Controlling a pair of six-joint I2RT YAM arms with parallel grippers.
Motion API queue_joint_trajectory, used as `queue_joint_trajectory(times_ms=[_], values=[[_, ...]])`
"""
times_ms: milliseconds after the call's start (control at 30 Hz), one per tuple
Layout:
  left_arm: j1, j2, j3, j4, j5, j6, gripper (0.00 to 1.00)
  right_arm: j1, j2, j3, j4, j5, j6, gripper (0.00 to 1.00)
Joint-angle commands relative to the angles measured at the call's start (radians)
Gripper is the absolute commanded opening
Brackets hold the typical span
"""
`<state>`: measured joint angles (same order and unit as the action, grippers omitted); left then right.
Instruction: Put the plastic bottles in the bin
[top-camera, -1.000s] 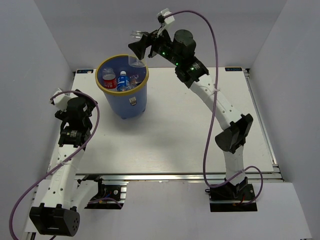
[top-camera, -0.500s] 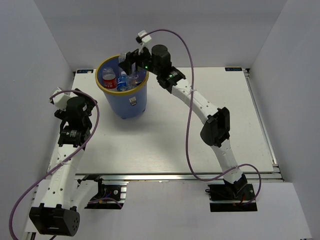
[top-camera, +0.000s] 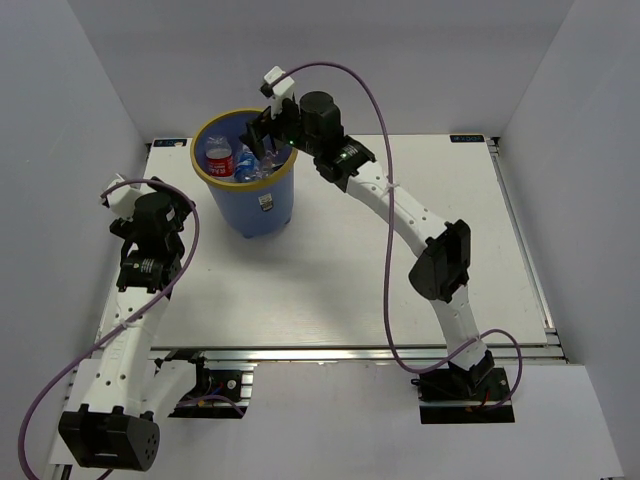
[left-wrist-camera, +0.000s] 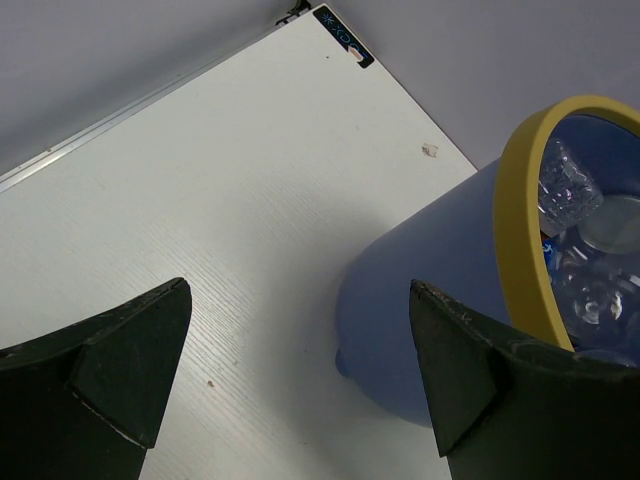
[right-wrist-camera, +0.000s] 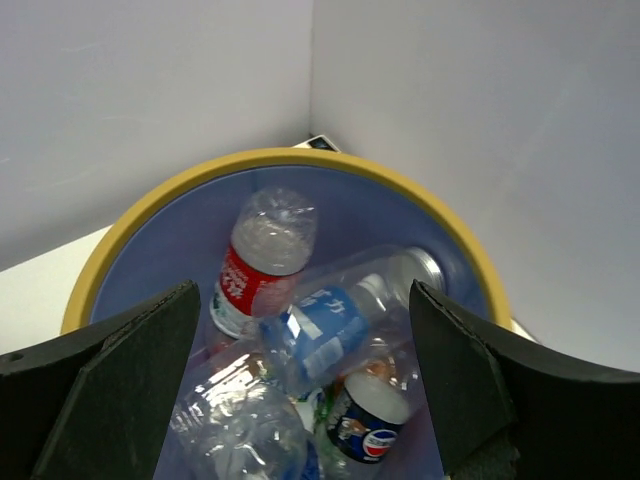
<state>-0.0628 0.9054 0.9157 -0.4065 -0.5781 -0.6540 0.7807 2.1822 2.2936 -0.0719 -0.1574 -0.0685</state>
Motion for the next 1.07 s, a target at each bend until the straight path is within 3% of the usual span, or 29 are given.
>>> queue_joint_trajectory(times_ms=[0,133,267,400,467,600,667,833,1033], values=[[-0.002,-0.025,0.032,0.008,-0.002,0.008,0.98,-0.003,-0.079,0.010,0.014,0.085,-0.039,0.89],[-0.002,-0.010,0.041,-0.003,-0.025,0.007,0.98,-0.043,-0.154,0.023,0.006,0.189,-0.048,0.89],[-0.002,0.010,0.055,-0.008,-0.032,0.002,0.98,-0.151,-0.295,-0.097,-0.006,0.196,0.042,0.89],[0.044,0.029,0.054,0.012,0.003,-0.009,0.98,-0.370,-0.447,-0.404,-0.025,0.153,0.223,0.89],[0.095,0.059,0.049,0.031,0.087,-0.013,0.98,-0.437,-0.536,-0.564,0.000,0.124,0.288,0.89],[0.265,0.133,0.025,0.049,0.272,-0.036,0.98,-0.546,-0.689,-0.988,0.037,0.251,0.358,0.89],[0.341,0.154,0.009,0.070,0.364,-0.039,0.98,-0.558,-0.739,-1.109,0.056,0.344,0.384,0.89],[0.425,0.176,-0.046,0.121,0.403,-0.081,0.98,-0.561,-0.912,-1.420,0.240,0.493,0.580,0.89],[0.455,0.243,-0.046,0.159,0.477,-0.093,0.98,-0.563,-0.973,-1.464,0.259,0.532,0.596,0.90]])
